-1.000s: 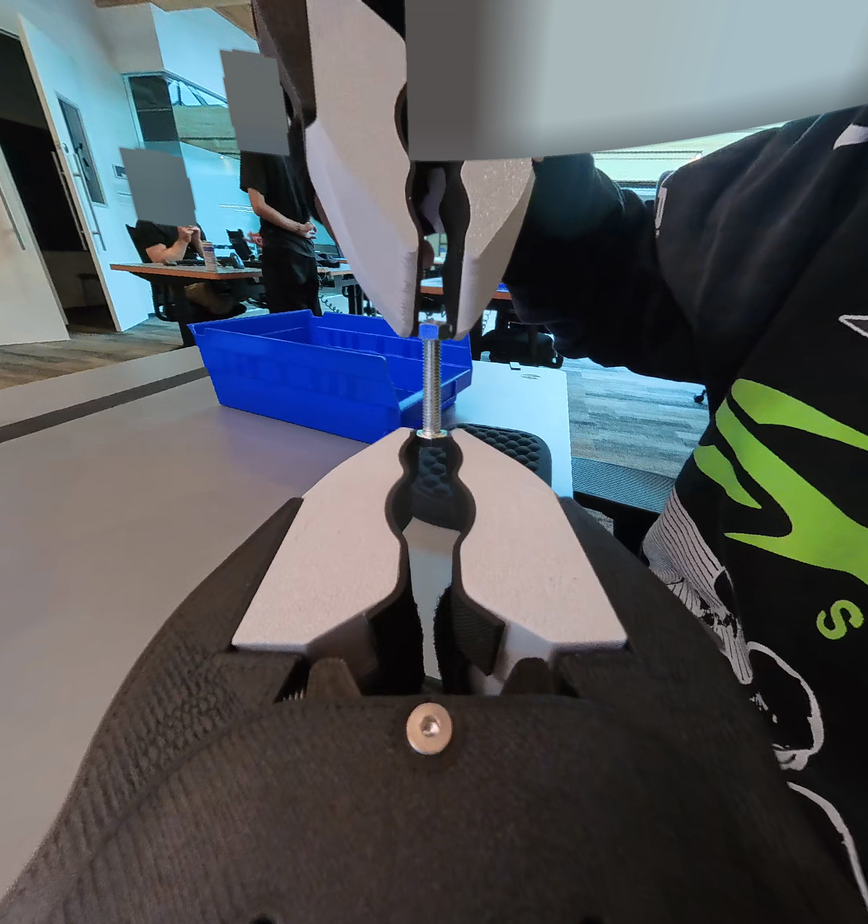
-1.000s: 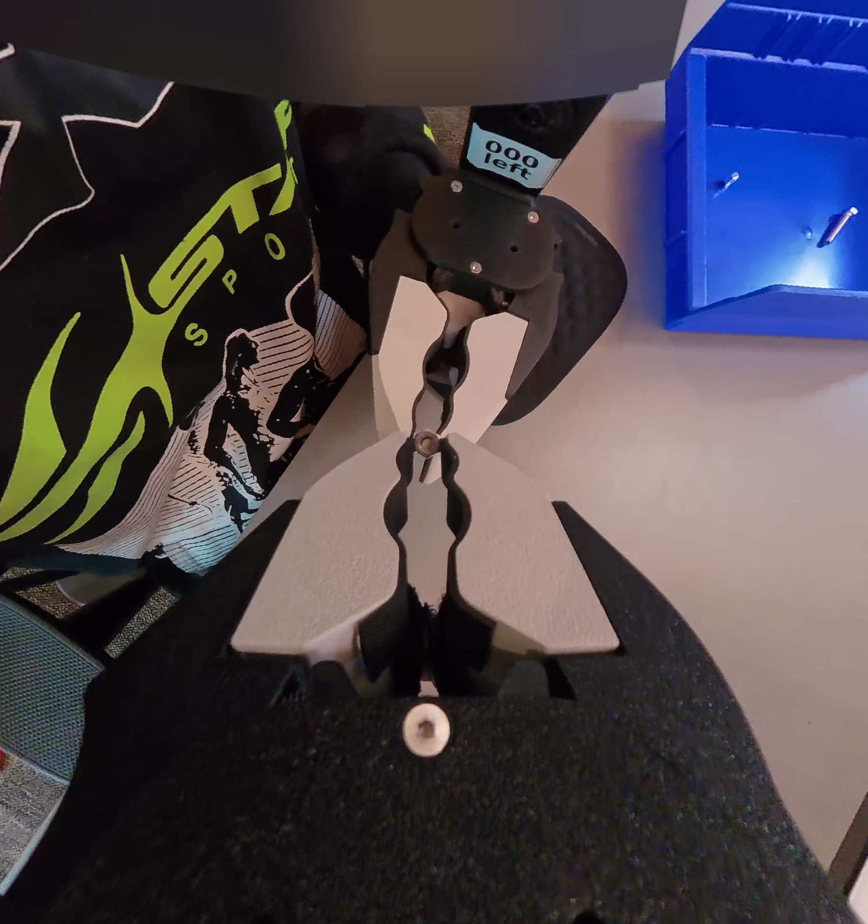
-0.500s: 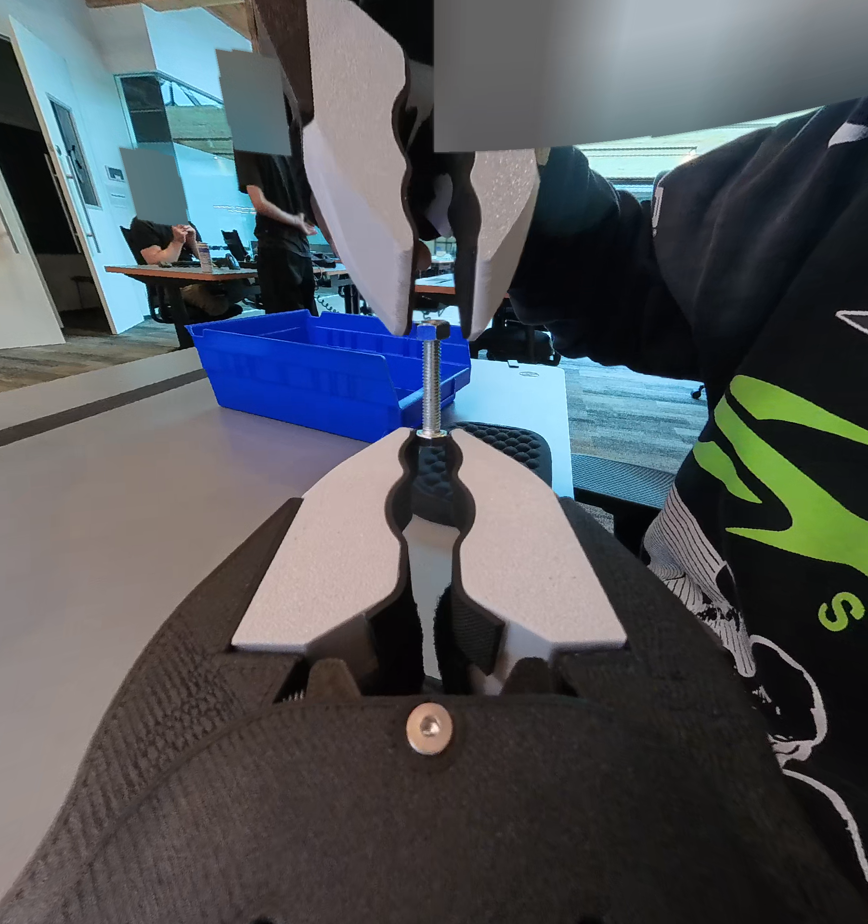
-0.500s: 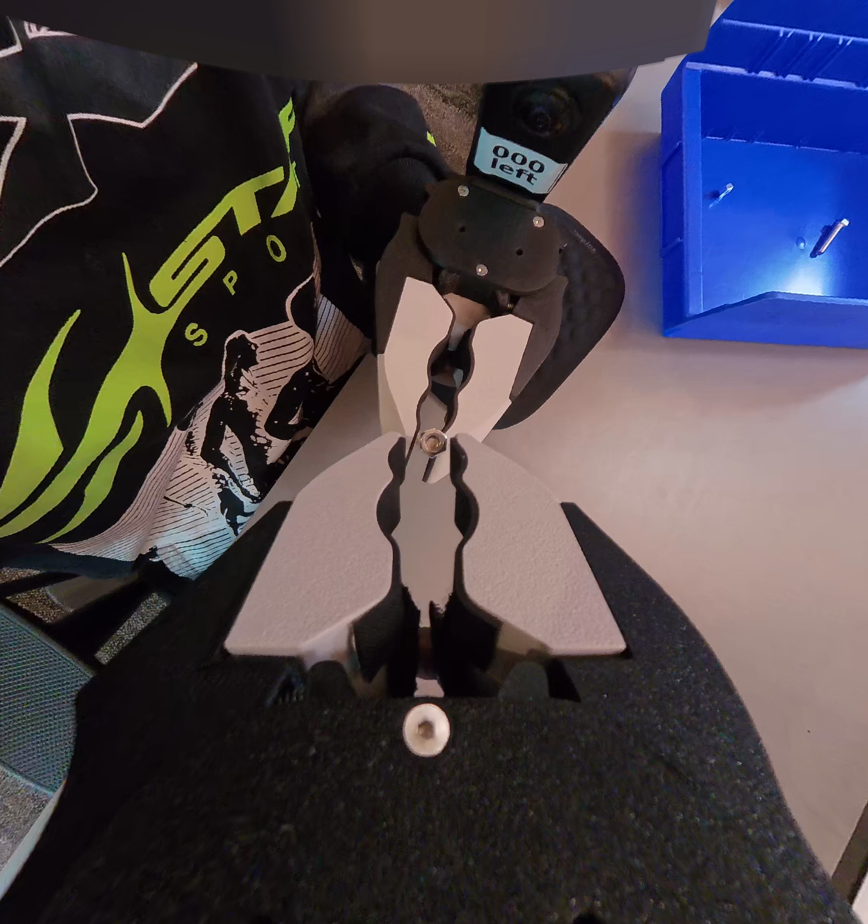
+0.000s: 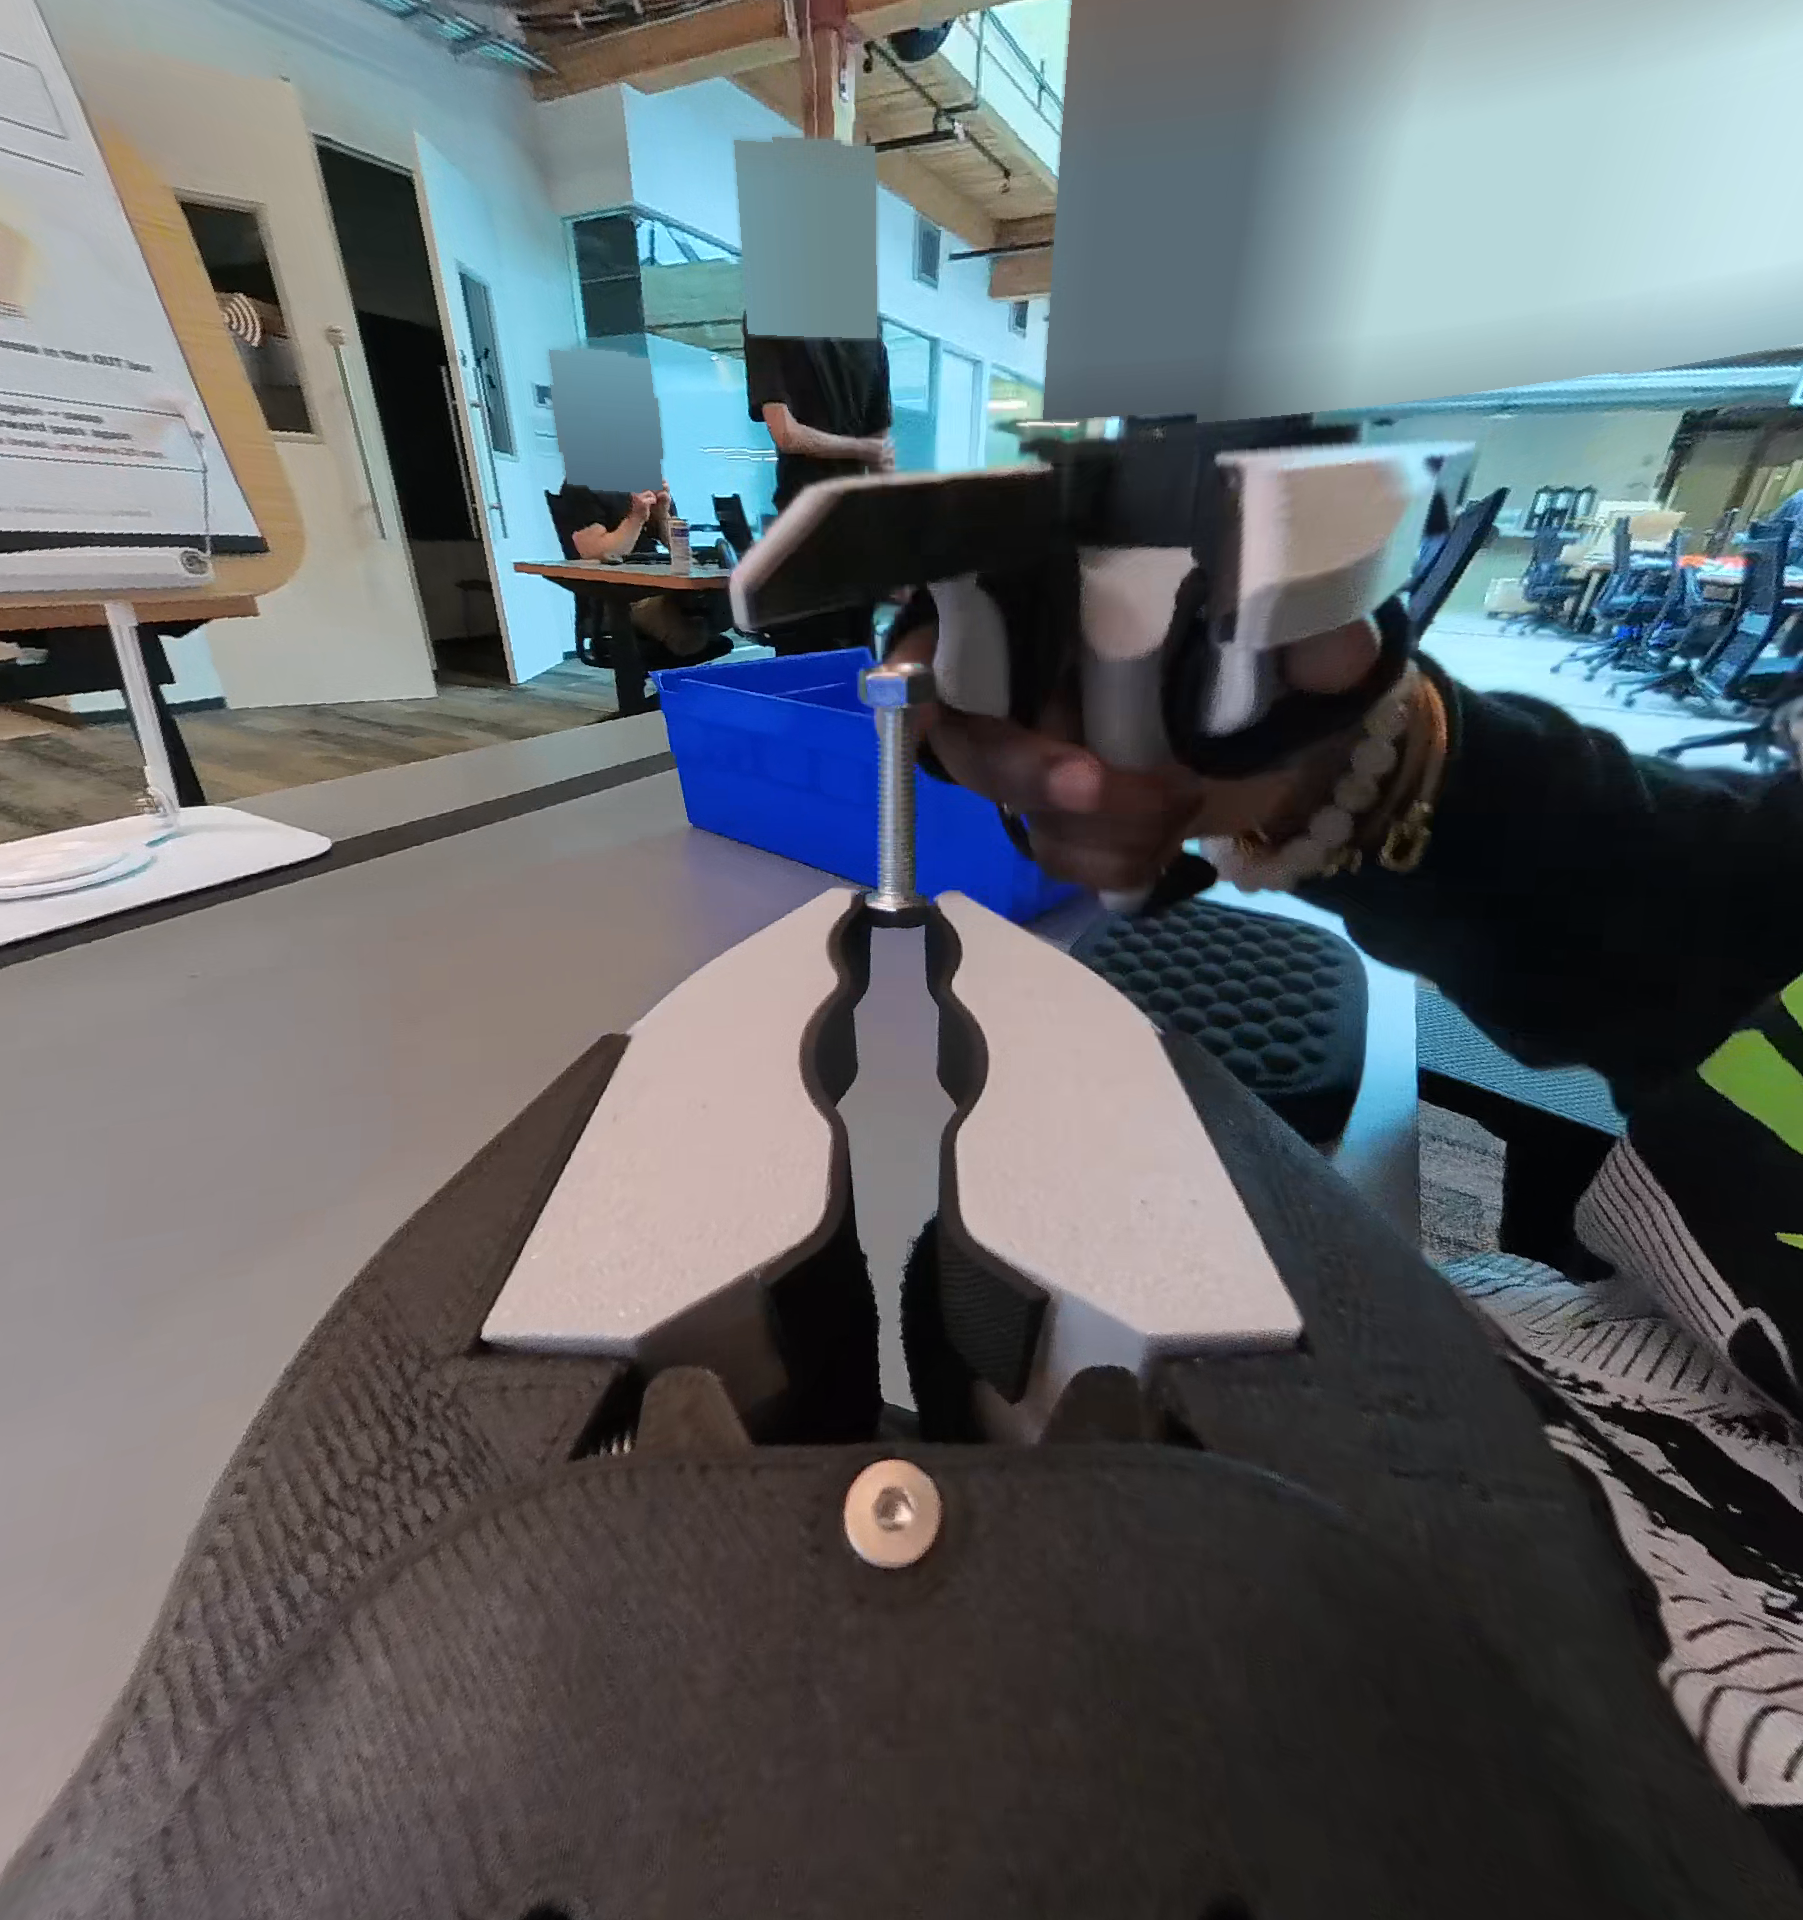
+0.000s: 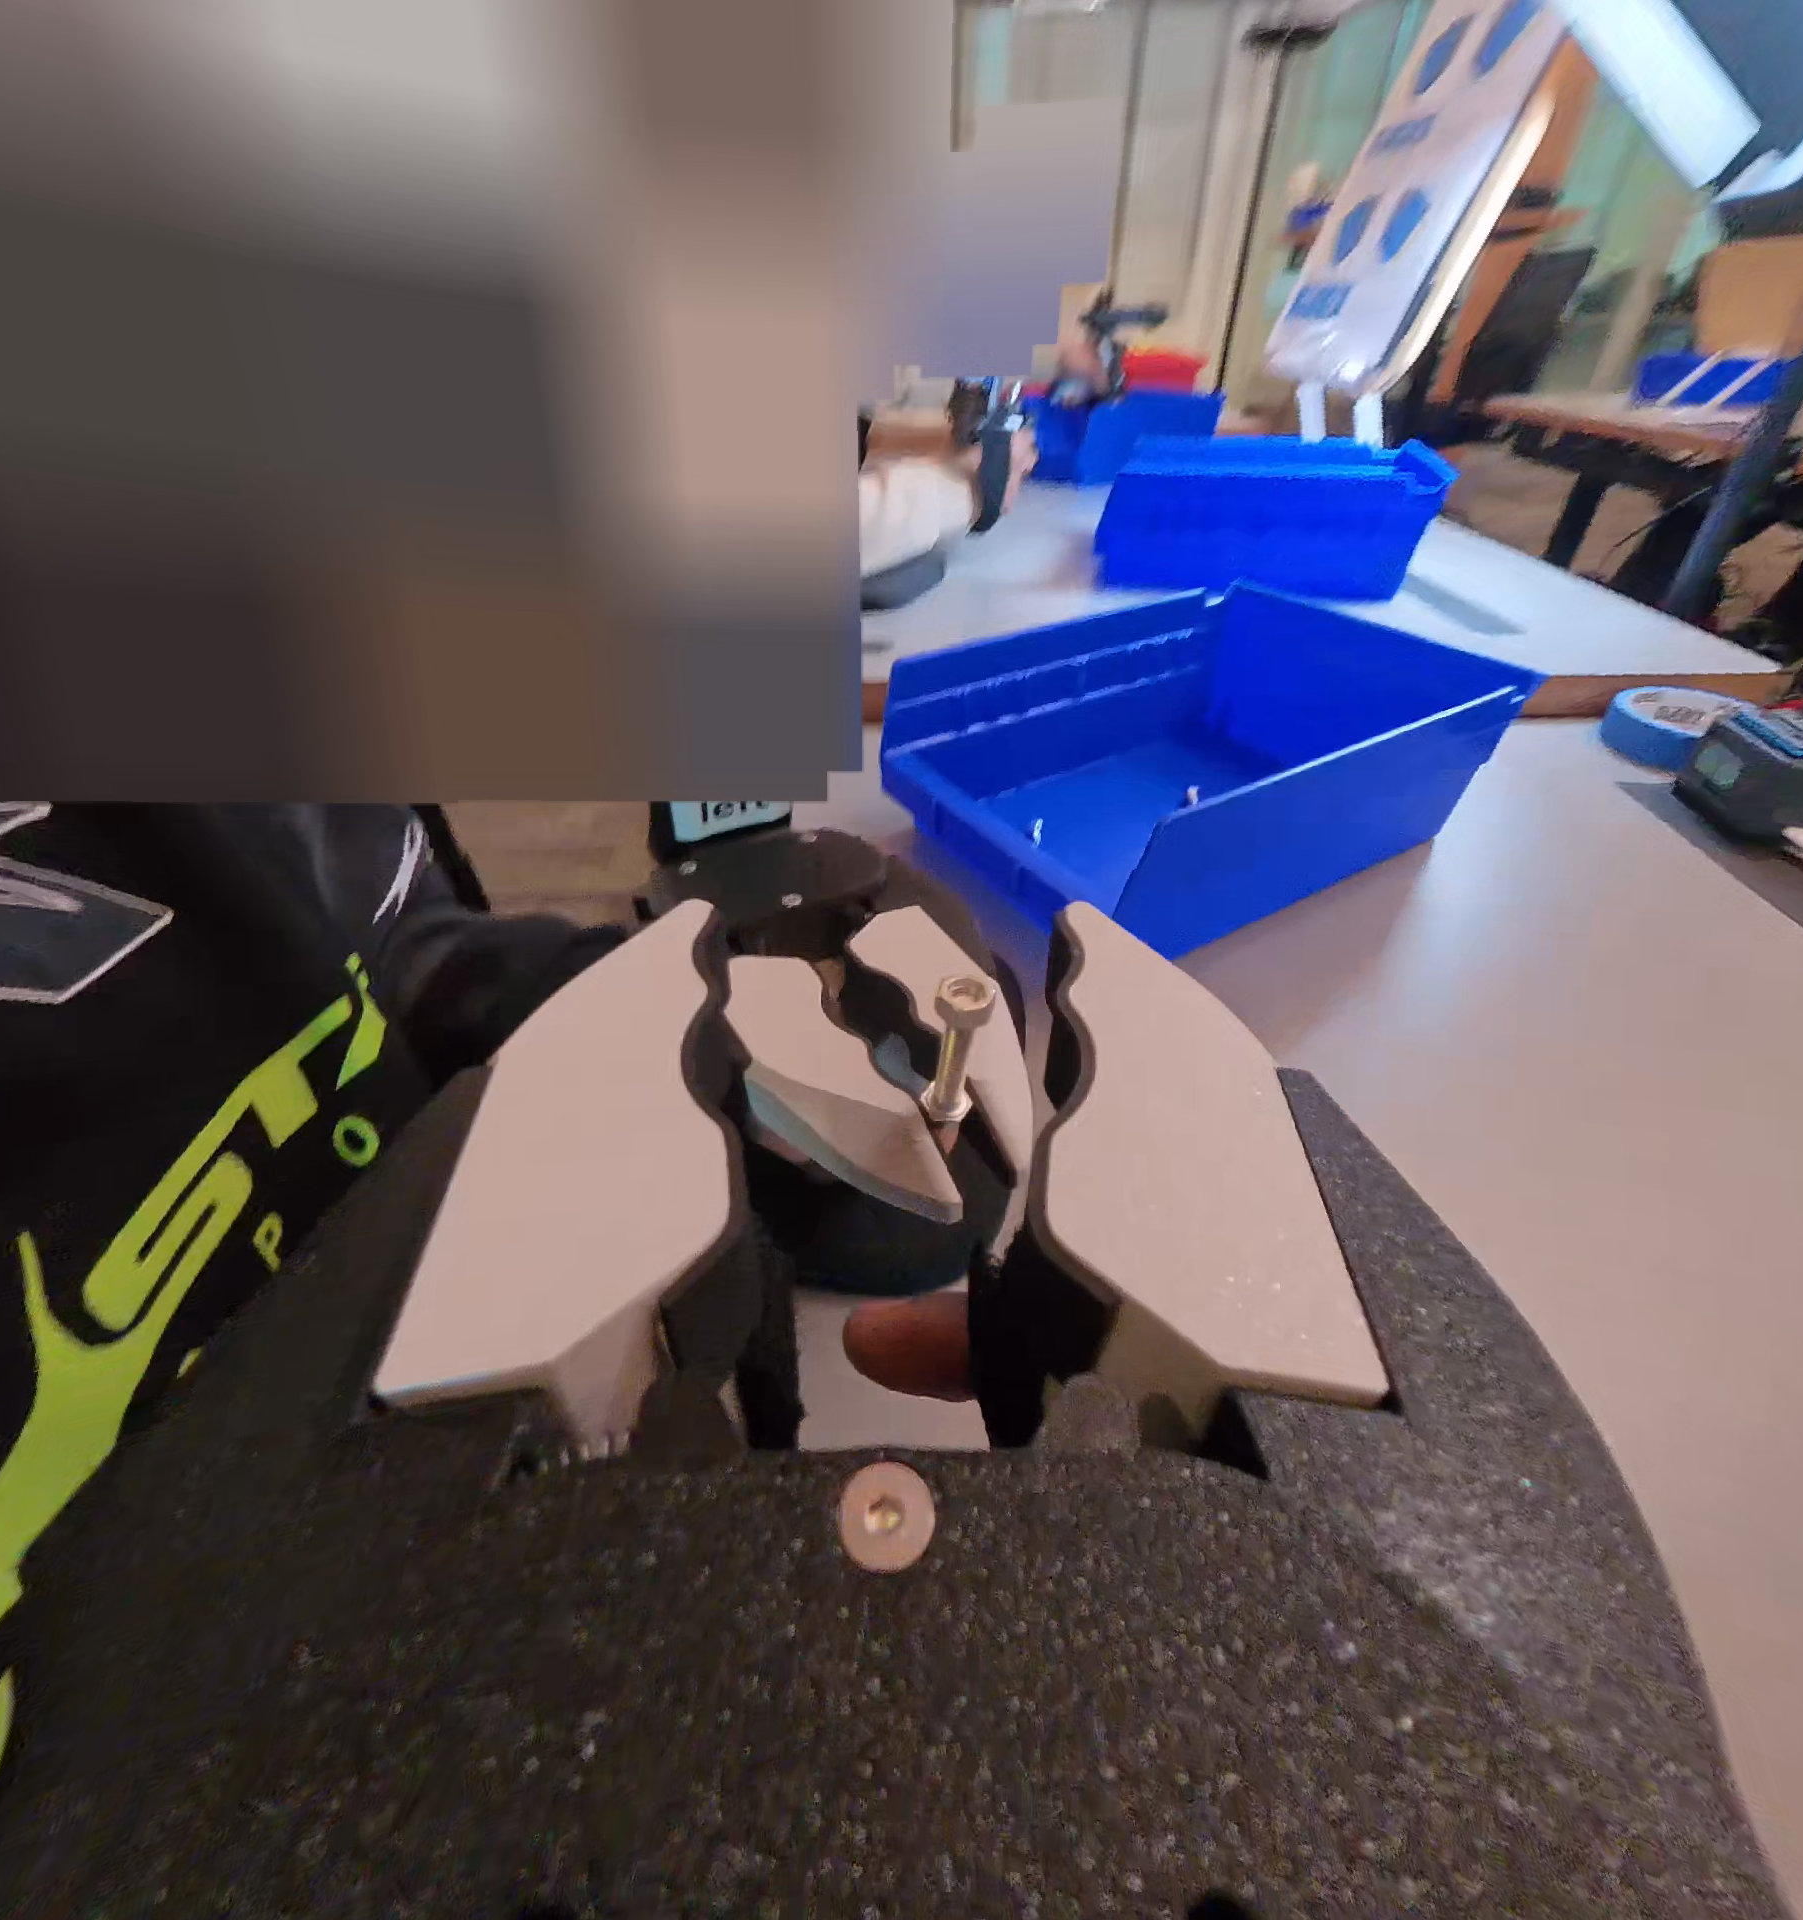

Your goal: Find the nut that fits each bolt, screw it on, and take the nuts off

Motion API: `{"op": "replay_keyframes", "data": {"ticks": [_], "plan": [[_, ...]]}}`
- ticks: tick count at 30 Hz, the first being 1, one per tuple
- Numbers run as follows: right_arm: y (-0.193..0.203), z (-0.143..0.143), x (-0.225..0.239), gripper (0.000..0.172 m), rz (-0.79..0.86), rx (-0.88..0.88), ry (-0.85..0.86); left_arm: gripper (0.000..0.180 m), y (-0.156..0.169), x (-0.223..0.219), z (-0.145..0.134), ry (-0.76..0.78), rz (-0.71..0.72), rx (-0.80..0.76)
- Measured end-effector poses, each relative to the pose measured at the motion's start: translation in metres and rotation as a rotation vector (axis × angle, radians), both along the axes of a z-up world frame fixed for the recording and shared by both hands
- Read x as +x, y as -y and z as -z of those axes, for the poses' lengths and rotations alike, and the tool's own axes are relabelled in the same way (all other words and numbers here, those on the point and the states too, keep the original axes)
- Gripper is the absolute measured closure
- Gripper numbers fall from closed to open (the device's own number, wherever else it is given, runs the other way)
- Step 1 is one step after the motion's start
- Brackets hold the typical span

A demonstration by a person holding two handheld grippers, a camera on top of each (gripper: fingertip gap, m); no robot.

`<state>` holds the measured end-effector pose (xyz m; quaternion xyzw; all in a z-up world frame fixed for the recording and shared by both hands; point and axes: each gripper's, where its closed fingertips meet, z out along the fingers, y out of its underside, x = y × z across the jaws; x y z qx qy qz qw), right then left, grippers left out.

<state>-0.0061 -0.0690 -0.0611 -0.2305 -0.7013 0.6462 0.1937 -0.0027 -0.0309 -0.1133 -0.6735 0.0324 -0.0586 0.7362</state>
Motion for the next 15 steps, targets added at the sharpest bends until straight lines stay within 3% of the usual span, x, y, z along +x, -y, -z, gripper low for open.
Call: {"op": "replay_keyframes", "data": {"ticks": [5,15], "plan": [[0.0006,0.0052,-0.0051,0.117,0.005,-0.103,0.003,0.17,0.0001,-0.0006,0.0005,0.01,0.004,-0.002],[0.003,0.0111,-0.0031,0.123,-0.03,-0.101,0.003,0.17,-0.0011,-0.0011,0.0021,0.029,0.022,-0.012]]}}
